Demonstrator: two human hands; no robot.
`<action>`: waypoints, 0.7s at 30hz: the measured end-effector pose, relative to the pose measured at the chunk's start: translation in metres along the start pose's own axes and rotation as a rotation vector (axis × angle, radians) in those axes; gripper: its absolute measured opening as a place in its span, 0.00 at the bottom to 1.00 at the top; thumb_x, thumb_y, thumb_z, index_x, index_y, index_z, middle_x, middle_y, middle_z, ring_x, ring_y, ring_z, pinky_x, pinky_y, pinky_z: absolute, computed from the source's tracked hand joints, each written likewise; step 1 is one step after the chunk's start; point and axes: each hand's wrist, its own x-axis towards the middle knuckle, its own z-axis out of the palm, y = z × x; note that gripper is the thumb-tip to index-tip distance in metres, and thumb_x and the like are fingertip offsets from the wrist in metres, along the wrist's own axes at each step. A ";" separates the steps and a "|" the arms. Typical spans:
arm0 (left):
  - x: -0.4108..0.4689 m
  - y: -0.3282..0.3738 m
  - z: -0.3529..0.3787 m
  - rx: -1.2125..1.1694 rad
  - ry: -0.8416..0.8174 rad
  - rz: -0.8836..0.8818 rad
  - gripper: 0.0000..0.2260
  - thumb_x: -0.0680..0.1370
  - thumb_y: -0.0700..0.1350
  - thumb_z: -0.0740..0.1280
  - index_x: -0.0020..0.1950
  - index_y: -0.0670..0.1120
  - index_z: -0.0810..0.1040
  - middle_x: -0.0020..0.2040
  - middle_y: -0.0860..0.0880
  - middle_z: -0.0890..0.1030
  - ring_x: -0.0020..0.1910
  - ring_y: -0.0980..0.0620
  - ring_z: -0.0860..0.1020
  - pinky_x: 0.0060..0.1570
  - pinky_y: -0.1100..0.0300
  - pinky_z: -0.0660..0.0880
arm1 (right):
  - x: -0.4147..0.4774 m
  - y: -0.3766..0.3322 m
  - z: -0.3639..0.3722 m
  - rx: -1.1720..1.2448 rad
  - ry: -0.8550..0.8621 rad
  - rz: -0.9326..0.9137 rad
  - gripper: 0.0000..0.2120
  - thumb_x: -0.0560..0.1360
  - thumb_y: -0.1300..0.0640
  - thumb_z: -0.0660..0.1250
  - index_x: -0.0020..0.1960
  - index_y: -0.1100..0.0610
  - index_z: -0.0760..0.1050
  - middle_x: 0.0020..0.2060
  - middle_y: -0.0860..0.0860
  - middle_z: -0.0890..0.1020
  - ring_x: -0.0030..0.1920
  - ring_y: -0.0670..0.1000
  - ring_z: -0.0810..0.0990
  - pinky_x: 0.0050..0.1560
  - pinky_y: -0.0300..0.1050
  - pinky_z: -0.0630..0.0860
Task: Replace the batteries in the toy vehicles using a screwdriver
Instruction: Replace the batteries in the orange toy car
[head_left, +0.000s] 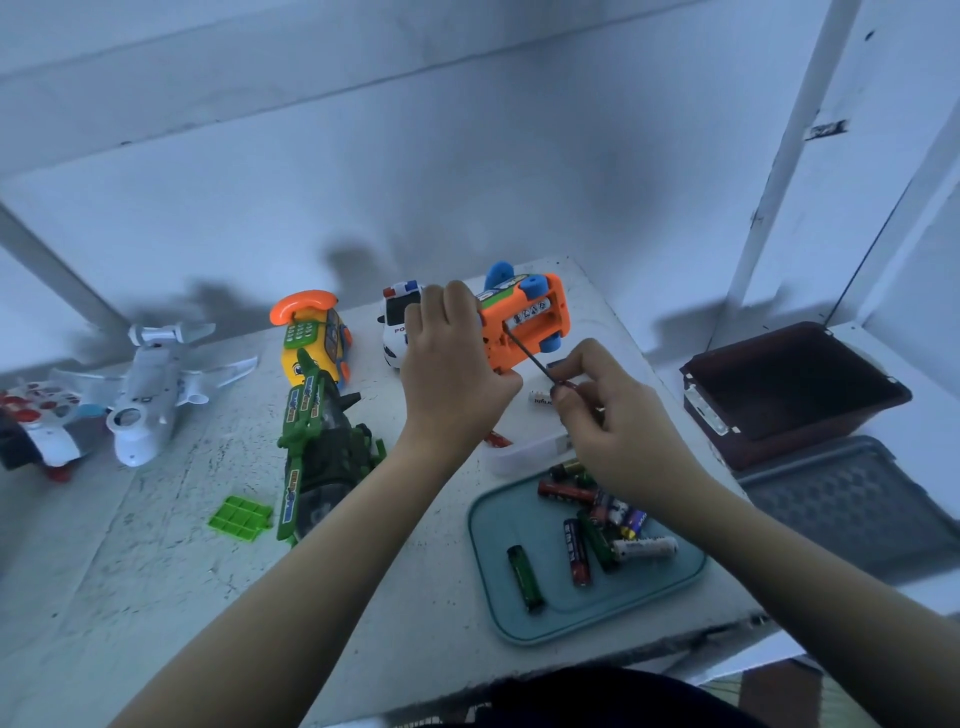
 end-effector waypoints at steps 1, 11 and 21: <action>0.000 0.000 -0.001 0.002 0.001 -0.004 0.26 0.56 0.40 0.77 0.50 0.38 0.71 0.47 0.43 0.72 0.44 0.49 0.64 0.31 0.68 0.53 | 0.000 -0.001 0.001 -0.004 -0.003 -0.002 0.02 0.79 0.62 0.60 0.49 0.56 0.68 0.24 0.50 0.67 0.22 0.44 0.64 0.26 0.33 0.62; 0.000 -0.001 0.014 0.286 0.132 0.134 0.31 0.49 0.33 0.75 0.48 0.43 0.66 0.42 0.42 0.76 0.39 0.43 0.75 0.28 0.62 0.67 | -0.003 -0.016 0.024 0.001 0.055 0.083 0.03 0.79 0.64 0.56 0.49 0.58 0.64 0.32 0.49 0.71 0.29 0.41 0.71 0.29 0.35 0.69; -0.002 -0.010 0.014 0.214 0.116 0.177 0.31 0.51 0.32 0.74 0.49 0.42 0.66 0.44 0.40 0.76 0.42 0.41 0.74 0.33 0.59 0.70 | -0.001 0.003 0.006 0.033 0.075 0.268 0.03 0.79 0.60 0.58 0.50 0.54 0.69 0.32 0.51 0.76 0.22 0.42 0.67 0.25 0.35 0.63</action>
